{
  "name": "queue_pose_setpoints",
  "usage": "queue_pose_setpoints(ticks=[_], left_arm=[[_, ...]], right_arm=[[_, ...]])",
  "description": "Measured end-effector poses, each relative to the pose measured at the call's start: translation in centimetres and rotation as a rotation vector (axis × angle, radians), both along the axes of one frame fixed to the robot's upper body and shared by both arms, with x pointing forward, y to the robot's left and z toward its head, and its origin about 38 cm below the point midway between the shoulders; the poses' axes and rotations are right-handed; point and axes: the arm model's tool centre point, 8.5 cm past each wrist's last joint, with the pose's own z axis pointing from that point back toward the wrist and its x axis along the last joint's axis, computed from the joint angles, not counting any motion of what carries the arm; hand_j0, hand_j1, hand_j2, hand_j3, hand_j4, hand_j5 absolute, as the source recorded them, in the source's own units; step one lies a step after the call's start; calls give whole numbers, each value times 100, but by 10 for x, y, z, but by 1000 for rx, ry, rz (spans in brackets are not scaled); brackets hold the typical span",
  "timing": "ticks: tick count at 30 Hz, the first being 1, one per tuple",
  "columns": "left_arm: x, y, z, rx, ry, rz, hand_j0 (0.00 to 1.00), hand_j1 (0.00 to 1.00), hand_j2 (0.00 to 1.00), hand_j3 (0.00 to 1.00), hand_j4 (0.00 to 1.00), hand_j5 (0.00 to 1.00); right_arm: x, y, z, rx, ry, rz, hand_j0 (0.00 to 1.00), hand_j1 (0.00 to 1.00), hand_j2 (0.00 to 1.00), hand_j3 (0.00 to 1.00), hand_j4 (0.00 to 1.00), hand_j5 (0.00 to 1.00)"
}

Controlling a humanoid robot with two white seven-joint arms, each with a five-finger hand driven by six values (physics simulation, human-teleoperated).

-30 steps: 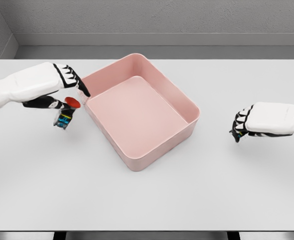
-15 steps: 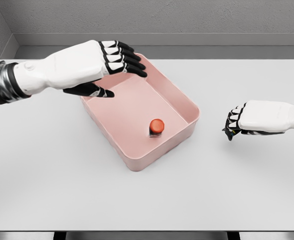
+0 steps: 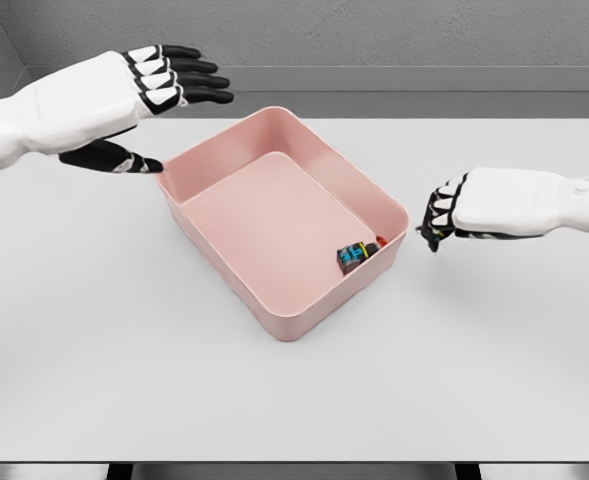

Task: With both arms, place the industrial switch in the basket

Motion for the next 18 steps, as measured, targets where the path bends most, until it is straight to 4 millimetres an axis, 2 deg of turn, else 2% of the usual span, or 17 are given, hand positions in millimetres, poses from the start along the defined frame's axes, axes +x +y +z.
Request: queue_pose_setpoints(ticks=[4, 11, 12, 14, 18], left_arm=[[0, 3, 2, 0, -5, 8, 100, 100, 100, 100, 100, 100], [0, 7, 4, 7, -7, 18, 100, 100, 100, 100, 100, 100], [-1, 10, -2, 9, 7, 24, 100, 100, 100, 100, 100, 100], [-2, 16, -6, 10, 19, 41, 100, 100, 100, 100, 100, 100], [-1, 25, -2, 6, 10, 65, 100, 100, 100, 100, 100, 100]], right_arm=[[5, 13, 11, 22, -34, 29, 50, 50, 50, 50, 50, 50], [11, 33, 19, 55, -58, 72, 50, 50, 50, 50, 50, 50], [12, 37, 22, 59, -68, 81, 50, 50, 50, 50, 50, 50], [13, 47, 21, 68, -65, 100, 50, 50, 50, 50, 50, 50], [18, 65, 19, 90, -62, 133, 50, 50, 50, 50, 50, 50]])
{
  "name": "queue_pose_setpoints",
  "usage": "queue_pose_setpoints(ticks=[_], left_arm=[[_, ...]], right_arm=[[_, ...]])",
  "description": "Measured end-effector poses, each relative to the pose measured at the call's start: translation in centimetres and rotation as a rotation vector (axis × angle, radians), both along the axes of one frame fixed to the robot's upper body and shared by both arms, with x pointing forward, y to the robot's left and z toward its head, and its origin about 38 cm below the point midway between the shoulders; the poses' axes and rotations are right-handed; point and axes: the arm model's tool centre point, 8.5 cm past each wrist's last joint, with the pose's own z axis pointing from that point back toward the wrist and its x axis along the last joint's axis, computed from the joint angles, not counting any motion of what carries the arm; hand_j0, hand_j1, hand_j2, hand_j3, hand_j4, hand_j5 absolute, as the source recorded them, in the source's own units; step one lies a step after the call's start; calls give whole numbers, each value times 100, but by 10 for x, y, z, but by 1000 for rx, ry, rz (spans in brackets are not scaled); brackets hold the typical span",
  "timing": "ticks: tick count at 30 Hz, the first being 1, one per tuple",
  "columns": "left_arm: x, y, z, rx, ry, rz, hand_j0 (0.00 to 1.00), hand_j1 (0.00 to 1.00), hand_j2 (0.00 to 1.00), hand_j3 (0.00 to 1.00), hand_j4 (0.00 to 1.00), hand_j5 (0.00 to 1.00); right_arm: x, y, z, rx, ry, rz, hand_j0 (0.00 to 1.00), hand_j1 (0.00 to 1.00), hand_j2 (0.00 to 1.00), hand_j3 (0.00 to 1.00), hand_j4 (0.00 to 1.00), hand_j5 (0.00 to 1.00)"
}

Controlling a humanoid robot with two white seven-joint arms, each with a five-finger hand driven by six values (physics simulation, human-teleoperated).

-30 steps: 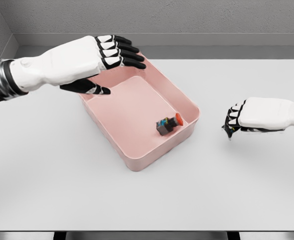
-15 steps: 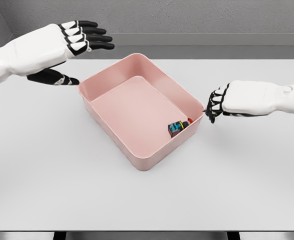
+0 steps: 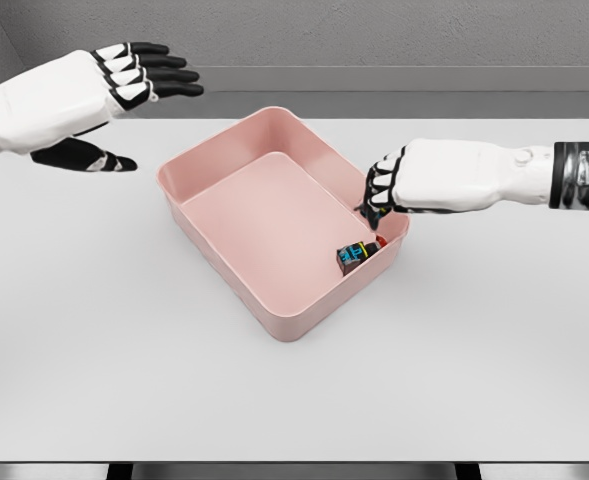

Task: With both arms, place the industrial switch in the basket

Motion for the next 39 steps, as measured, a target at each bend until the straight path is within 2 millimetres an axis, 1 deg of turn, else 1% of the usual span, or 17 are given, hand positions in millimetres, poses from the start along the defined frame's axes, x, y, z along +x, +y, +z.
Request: queue_pose_setpoints(ticks=[3, 4, 6, 9, 12, 13, 14, 15, 18, 20, 23, 26, 29, 31, 34, 36, 39], left_arm=[[-3, 12, -15, 15, 41, 32, 100, 100, 100, 100, 100, 100], [-2, 16, -13, 17, 39, 42, 100, 100, 100, 100, 100, 100], [-1, 21, -13, 19, 41, 57, 100, 100, 100, 100, 100, 100], [-1, 26, -12, 25, 42, 71, 100, 100, 100, 100, 100, 100], [-3, 31, -23, 35, 73, 81, 100, 100, 100, 100, 100, 100], [-4, 32, -27, 37, 84, 83, 100, 100, 100, 100, 100, 100], [-5, 33, -33, 40, 100, 86, 100, 100, 100, 100, 100, 100], [-6, 34, -39, 42, 115, 88, 100, 100, 100, 100, 100, 100], [-5, 39, -42, 47, 127, 105, 100, 100, 100, 100, 100, 100], [-4, 44, -43, 54, 132, 117, 100, 100, 100, 100, 100, 100], [-3, 50, -43, 60, 136, 136, 100, 100, 100, 100, 100, 100], [-2, 54, -43, 64, 138, 146, 100, 100, 100, 100, 100, 100], [-3, 55, -46, 66, 148, 150, 100, 100, 100, 100, 100, 100], [-3, 56, -47, 66, 150, 151, 100, 100, 100, 100, 100, 100], [-3, 56, -47, 67, 150, 152, 100, 100, 100, 100, 100, 100], [-3, 56, -47, 67, 149, 152, 100, 100, 100, 100, 100, 100], [-3, 58, -45, 71, 148, 155, 100, 100, 100, 100, 100, 100]], right_arm=[[8, 17, -5, 6, 16, 20, 51, 51, 51, 51, 51, 51], [13, 22, 1, 10, 1, 26, 51, 51, 51, 51, 51, 51], [21, 33, 3, 24, 1, 31, 52, 52, 52, 52, 52, 52], [32, 51, 0, 33, 16, 42, 52, 52, 52, 52, 52, 52], [40, 65, -5, 34, 34, 49, 55, 55, 55, 55, 55, 55], [43, 69, -7, 36, 41, 49, 64, 64, 64, 64, 64, 64], [46, 74, -10, 39, 49, 48, 100, 100, 100, 100, 100, 100], [48, 79, -12, 42, 54, 50, 100, 100, 100, 100, 100, 100], [50, 91, -15, 50, 61, 63, 100, 100, 100, 100, 100, 100], [51, 98, -11, 55, 52, 74, 100, 100, 100, 100, 100, 100], [53, 98, -15, 57, 63, 67, 100, 100, 100, 100, 100, 100], [59, 71, -23, 42, 84, 5, 100, 100, 100, 100, 100, 100], [59, 26, -37, 11, 111, -87, 100, 100, 100, 100, 100, 100], [54, -10, -50, 2, 149, -159, 100, 100, 100, 100, 100, 100], [45, -64, -56, 23, 211, -266, 100, 100, 100, 100, 100, 100], [37, -98, -53, 55, 244, -337, 100, 100, 100, 100, 100, 100], [28, -127, -51, 78, 263, -401, 100, 100, 100, 100, 100, 100]])
